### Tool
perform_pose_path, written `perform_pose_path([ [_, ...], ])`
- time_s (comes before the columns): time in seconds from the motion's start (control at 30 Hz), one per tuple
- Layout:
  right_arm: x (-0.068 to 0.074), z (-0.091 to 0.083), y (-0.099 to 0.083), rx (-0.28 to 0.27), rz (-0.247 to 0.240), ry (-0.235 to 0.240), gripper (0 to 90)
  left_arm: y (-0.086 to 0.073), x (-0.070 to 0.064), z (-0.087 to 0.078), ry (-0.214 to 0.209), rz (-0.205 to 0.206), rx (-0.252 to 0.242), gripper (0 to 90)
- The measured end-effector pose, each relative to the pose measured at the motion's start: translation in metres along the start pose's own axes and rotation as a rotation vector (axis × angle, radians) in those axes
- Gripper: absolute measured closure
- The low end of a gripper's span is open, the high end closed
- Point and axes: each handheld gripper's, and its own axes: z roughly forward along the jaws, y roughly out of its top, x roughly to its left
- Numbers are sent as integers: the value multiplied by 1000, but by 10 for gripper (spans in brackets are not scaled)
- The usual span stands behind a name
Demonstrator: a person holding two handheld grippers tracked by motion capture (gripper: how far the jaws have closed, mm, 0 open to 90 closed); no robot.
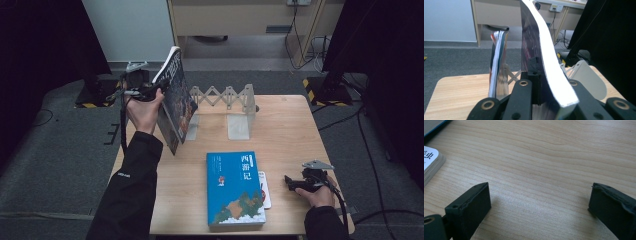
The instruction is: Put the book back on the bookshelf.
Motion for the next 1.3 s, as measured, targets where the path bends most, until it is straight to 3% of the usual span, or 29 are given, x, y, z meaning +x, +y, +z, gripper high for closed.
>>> perform_pose_path([
  [0.17,0,0,0,-1,-2,-1,38,-7,2,12,17,-11,-8,818],
  [0.3,0,0,0,1,1,0,36,-12,1,21,43,6,-8,818],
  [0.63,0,1,0,3,0,-2,34,-23,-3,43,65,21,27,818],
  [0.83,0,1,1,3,2,-2,33,-26,-9,48,71,50,44,818],
  [1.1,0,1,1,4,-3,-1,32,-27,-8,52,105,62,23,818],
  [1.3,0,1,1,4,-4,0,31,-34,-3,56,119,41,23,818],
])
